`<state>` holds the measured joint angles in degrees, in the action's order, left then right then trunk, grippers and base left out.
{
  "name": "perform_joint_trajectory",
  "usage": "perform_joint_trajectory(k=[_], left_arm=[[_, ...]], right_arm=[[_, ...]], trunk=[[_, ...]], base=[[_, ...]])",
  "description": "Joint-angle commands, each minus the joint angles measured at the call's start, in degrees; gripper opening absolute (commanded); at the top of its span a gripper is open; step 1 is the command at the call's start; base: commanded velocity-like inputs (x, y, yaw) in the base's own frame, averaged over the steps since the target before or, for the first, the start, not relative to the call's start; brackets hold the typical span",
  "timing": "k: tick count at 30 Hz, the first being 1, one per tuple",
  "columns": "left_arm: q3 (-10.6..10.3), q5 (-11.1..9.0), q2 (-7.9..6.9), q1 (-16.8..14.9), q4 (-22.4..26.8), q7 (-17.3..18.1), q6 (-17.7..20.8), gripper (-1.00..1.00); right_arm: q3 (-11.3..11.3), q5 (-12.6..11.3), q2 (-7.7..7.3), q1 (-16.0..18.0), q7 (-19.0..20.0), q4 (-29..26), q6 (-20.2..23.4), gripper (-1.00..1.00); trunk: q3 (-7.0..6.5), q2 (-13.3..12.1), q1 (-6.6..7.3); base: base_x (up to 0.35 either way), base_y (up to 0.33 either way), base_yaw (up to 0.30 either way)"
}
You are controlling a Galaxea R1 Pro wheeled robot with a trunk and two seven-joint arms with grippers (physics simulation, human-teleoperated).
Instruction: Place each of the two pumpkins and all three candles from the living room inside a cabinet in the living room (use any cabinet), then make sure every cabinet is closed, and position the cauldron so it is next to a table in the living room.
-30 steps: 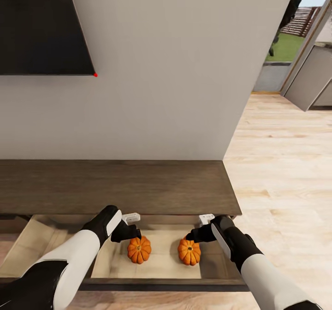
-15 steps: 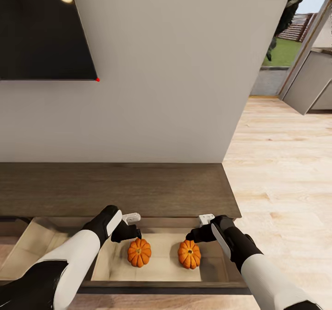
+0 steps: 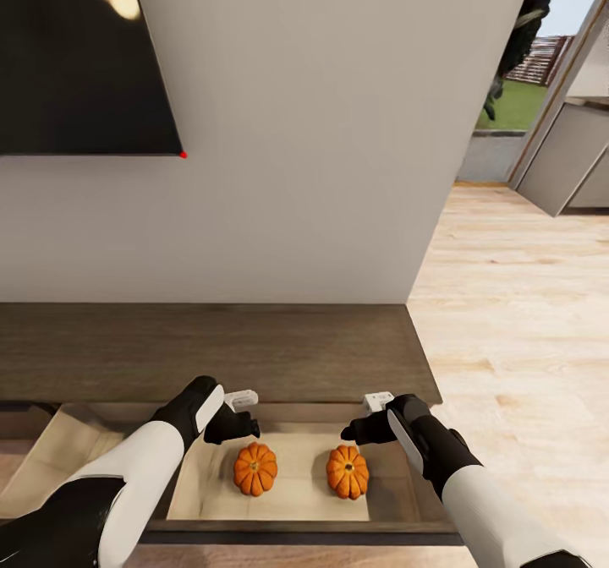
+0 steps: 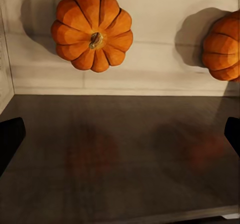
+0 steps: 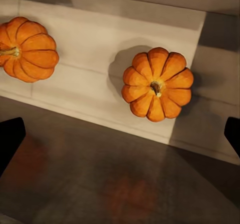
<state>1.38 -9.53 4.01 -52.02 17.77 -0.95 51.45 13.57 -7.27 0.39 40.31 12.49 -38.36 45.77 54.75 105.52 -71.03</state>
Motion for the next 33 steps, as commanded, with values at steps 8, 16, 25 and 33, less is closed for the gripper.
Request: perform_joint_trajectory(k=[8,16,25,33], left_arm=[[0.16,-0.14,0.04,-0.01,0.07,-0.11,0.24,1.0],[0.14,-0.16,0.04,-0.01,0.07,-0.19,0.23,1.0],[0.13,-0.17,0.11,-0.01,0.07,-0.21,0.23,1.0],[0.14,-0.17,0.12,-0.01,0.07,-0.21,0.23,1.0]], right_arm=[[0.21,-0.48,0.02,0.03,-0.27,-0.05,0.24,1.0],[0.24,-0.53,0.05,0.03,-0.27,-0.1,0.2,1.0],[0.23,-0.56,0.05,0.03,-0.18,-0.14,0.19,1.0],[0.21,-0.56,-0.01,0.03,-0.18,-0.14,0.19,1.0]], trunk=[[-0.51,0.02,0.0],[-0.53,0.02,0.0],[-0.53,0.02,0.0],[-0.93,0.02,0.0]], base=[[0.0,0.0,0.0],[0.0,0.0,0.0],[0.0,0.0,0.0],[0.0,0.0,0.0]])
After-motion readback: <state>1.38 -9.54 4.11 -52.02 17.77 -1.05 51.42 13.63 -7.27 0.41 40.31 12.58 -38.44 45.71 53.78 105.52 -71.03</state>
